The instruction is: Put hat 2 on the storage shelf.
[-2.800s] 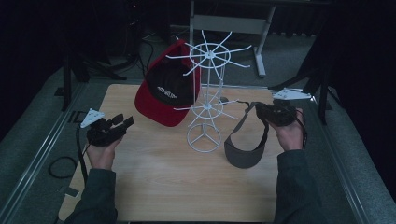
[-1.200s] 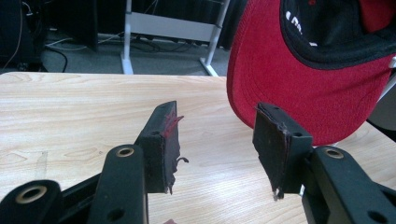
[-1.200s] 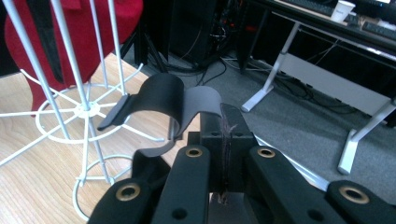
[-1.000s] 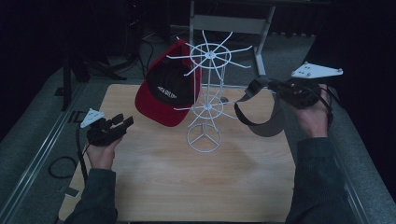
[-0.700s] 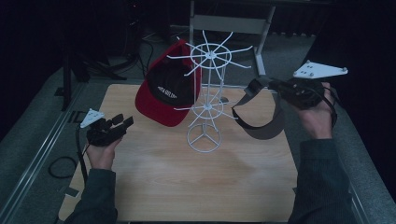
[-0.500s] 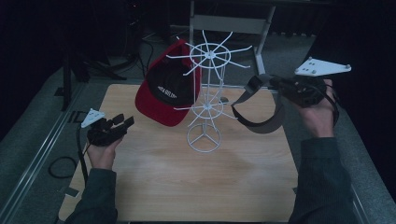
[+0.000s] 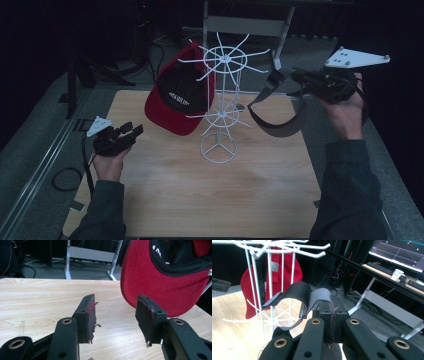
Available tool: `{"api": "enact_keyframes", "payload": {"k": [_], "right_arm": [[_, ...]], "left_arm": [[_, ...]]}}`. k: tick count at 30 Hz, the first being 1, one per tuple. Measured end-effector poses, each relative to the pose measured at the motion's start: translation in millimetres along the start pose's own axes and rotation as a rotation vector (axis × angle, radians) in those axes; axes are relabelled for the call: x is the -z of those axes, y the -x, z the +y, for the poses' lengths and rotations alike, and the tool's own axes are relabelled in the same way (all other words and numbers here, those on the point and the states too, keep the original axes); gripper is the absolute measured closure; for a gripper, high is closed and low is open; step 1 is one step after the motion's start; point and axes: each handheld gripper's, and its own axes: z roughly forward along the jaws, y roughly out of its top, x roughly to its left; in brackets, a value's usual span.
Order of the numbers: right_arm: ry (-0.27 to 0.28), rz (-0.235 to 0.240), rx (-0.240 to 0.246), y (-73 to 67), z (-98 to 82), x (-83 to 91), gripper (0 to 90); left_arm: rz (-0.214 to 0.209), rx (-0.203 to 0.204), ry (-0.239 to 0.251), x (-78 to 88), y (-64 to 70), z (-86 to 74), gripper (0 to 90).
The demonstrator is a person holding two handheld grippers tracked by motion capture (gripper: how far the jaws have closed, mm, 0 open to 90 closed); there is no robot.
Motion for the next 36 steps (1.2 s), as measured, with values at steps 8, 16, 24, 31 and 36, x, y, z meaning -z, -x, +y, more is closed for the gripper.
{"api": "enact_keyframes", "payload": {"k": [8,16,24,31,36], "right_arm": [[0.032,0.011,0.017,-0.4,14.4,2.2,89.5],[0.051,0.01,0.03,1.2,25.6,3.0,89.5],[0.074,0.019,0.035,6.5,38.2,0.8,89.5],[0.072,0.052,0.013,15.5,48.4,-14.7,89.4],[0.056,0.069,0.0,17.6,56.8,-28.6,89.3]], "left_arm": [[-0.003,-0.006,0.0,-0.6,0.5,2.2,51.1],[-0.015,-0.014,0.005,-1.8,4.9,4.8,51.7],[-0.035,-0.027,0.006,-6.2,11.0,9.0,54.6],[-0.053,-0.04,0.006,-14.0,18.3,13.7,55.4],[-0.061,-0.043,0.002,-19.8,21.1,16.3,55.9]]}}
